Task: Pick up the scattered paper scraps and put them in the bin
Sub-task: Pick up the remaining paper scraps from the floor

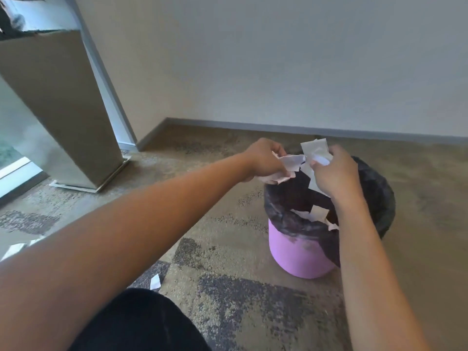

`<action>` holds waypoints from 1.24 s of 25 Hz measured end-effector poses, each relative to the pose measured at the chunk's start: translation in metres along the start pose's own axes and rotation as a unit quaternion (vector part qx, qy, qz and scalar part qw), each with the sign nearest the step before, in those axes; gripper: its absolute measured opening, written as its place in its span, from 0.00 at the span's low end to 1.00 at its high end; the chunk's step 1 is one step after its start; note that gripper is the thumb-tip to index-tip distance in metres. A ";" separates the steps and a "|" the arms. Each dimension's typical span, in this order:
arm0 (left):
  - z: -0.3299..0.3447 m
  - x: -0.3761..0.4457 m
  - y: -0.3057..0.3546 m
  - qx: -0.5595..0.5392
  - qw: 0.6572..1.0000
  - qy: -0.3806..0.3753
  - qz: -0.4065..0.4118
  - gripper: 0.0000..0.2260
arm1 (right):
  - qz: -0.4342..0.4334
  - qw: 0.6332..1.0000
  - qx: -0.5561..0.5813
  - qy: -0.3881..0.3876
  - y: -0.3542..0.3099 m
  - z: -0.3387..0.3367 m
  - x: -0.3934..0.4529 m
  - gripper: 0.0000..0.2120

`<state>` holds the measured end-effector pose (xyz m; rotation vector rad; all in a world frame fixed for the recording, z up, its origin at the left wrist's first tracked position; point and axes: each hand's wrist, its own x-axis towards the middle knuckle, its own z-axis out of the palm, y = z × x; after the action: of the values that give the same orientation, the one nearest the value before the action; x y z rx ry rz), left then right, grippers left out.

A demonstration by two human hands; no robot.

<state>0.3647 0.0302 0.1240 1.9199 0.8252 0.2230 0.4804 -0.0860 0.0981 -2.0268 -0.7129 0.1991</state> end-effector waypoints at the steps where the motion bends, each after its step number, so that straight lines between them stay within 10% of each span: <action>1: 0.008 0.004 0.004 0.011 1.000 0.000 0.009 0.11 | 0.009 1.000 0.003 -0.004 0.006 -0.007 0.003 0.16; 7: 0.026 0.011 0.013 -0.027 0.998 -0.031 -0.040 0.32 | 0.053 0.998 0.019 0.001 0.026 -0.025 0.013 0.18; 16: -0.076 0.005 -0.057 -0.077 0.994 0.050 -0.066 0.17 | -0.063 0.998 0.013 -0.028 -0.011 0.034 -0.001 0.10; 31: -0.137 -0.090 -0.394 0.215 0.885 0.157 -0.382 0.31 | -0.101 0.919 -0.106 -0.366 -0.005 0.399 -0.022 0.15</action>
<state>0.0539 0.1811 -0.1267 1.8063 1.9110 -0.1555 0.2965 0.1972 -0.1165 -2.0495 -1.4519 0.8156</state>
